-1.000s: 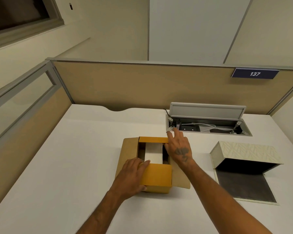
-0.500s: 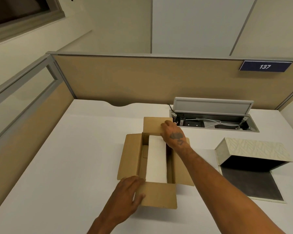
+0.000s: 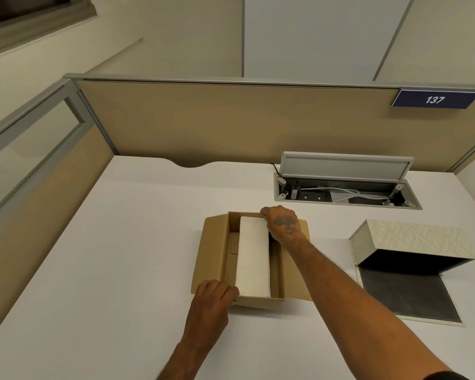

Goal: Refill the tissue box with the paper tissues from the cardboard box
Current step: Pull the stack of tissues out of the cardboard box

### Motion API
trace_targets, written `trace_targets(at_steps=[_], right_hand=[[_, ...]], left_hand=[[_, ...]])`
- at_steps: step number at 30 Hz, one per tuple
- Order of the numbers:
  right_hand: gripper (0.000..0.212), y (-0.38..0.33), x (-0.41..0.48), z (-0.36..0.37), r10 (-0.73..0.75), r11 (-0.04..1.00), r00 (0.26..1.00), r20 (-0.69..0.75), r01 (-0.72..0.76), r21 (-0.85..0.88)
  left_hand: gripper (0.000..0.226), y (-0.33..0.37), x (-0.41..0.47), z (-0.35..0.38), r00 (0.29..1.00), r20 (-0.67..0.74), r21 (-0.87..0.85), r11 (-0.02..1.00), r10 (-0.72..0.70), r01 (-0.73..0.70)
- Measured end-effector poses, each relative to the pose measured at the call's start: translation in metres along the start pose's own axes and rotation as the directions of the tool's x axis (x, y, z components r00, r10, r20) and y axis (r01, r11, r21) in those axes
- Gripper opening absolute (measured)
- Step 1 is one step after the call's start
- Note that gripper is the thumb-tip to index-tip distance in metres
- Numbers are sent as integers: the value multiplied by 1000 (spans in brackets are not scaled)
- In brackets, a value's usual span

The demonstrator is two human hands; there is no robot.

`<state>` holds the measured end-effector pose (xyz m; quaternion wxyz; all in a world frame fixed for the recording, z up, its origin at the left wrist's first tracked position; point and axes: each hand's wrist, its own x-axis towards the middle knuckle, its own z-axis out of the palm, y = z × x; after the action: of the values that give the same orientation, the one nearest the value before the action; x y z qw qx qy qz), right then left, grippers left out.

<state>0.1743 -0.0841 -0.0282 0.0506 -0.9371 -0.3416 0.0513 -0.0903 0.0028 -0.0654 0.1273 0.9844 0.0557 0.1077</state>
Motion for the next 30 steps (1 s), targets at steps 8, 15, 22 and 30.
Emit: trace_targets(at_steps=[8, 15, 22, 30], right_hand=[[42, -1, -5, 2, 28, 1000, 998, 59, -29, 10], [59, -47, -59, 0, 372, 733, 927, -55, -257, 629], [74, -76, -94, 17, 471, 468, 860, 199, -435, 770], [64, -65, -86, 31, 458, 123, 711, 533, -645, 755]], left_hand=[[29, -3, -2, -3, 998, 10, -35, 998, 58, -58], [73, -20, 49, -21, 978, -96, -18, 982, -187, 186], [86, -32, 93, -12, 906, 138, 87, 916, -400, 391], [74, -34, 92, 3, 902, 161, 47, 916, -400, 398]])
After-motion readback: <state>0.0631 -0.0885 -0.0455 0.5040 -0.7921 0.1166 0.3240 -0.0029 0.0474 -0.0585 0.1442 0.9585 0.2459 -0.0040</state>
